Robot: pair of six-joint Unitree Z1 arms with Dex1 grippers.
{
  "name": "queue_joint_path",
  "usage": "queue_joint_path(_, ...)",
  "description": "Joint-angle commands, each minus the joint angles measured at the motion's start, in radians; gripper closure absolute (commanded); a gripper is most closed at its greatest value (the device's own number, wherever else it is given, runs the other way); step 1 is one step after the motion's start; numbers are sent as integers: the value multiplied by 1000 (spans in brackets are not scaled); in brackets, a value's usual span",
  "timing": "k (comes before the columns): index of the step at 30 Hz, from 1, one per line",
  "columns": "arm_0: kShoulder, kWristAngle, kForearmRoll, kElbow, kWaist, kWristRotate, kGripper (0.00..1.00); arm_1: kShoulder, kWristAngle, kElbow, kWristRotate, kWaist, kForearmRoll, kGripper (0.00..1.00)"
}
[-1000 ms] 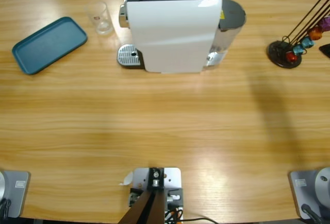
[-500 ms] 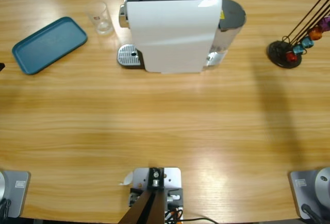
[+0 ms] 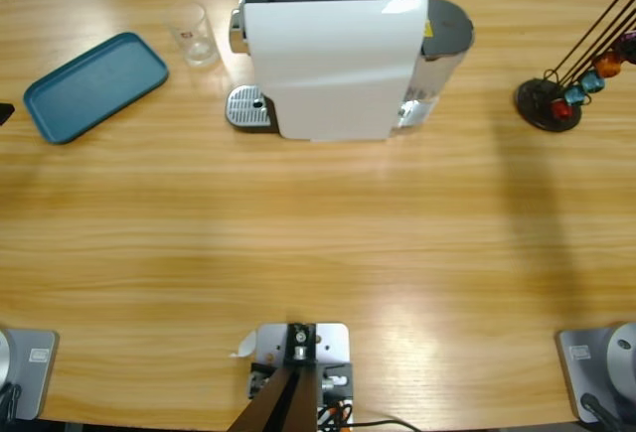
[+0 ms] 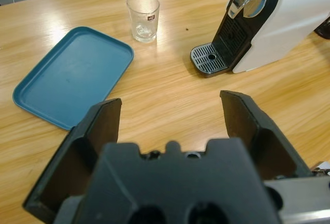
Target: Pour coffee
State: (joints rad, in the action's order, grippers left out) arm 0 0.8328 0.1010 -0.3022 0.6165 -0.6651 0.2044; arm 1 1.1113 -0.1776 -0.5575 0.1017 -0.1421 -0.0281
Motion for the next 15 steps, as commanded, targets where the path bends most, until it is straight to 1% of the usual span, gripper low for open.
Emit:
queue_joint_path(1,7,0,12,-38,7,-14,183,55,-9,27,-11,40,-36,276)
queue_joint_path(3,7,-21,17,-37,7,-15,146,66,-8,27,-11,46,-45,276)
queue_joint_path(5,14,-50,21,-35,7,-22,51,82,-7,27,-11,47,-53,276)
queue_joint_path(11,32,-44,35,-39,7,-30,51,107,-6,22,-11,50,-58,272)
queue_joint_path(12,36,-43,36,-39,7,-30,50,115,-6,20,-11,50,-58,255)
queue_joint_path(14,43,-43,37,-38,7,-30,51,119,5,19,-11,50,-58,26)
queue_joint_path(15,47,-43,37,-38,7,-30,55,118,14,19,-11,50,-58,2)
